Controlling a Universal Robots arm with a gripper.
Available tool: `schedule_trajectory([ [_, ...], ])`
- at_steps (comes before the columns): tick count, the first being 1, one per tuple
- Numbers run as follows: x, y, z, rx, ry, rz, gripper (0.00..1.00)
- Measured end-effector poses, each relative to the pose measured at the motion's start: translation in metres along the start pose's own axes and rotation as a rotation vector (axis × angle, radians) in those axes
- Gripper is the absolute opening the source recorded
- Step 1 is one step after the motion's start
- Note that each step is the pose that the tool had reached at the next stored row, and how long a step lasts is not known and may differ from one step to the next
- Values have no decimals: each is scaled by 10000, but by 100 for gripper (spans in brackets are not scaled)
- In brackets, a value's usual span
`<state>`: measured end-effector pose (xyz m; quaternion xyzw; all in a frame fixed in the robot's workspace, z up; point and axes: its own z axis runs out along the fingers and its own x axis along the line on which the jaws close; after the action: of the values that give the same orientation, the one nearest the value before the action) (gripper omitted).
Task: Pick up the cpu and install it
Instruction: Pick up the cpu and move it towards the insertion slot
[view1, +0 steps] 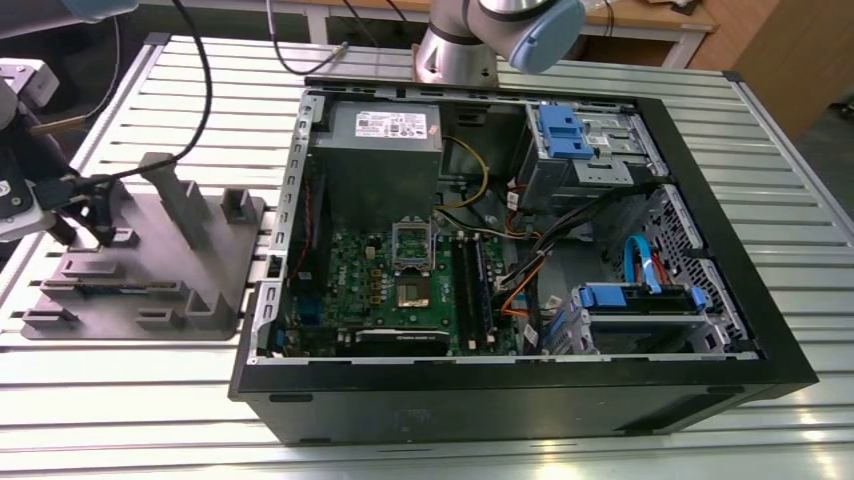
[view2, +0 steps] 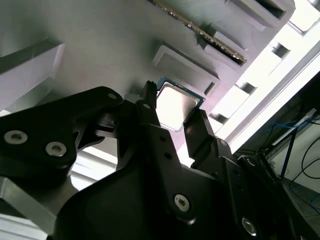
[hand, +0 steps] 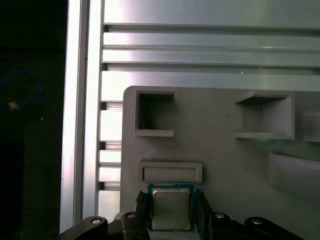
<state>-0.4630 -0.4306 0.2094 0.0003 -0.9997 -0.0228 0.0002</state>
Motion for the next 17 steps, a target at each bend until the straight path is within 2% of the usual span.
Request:
schedule_trajectory([
  [9, 0, 9, -199, -1, -1, 0, 47],
  [17, 0, 20, -437, -1, -4, -1, 47],
])
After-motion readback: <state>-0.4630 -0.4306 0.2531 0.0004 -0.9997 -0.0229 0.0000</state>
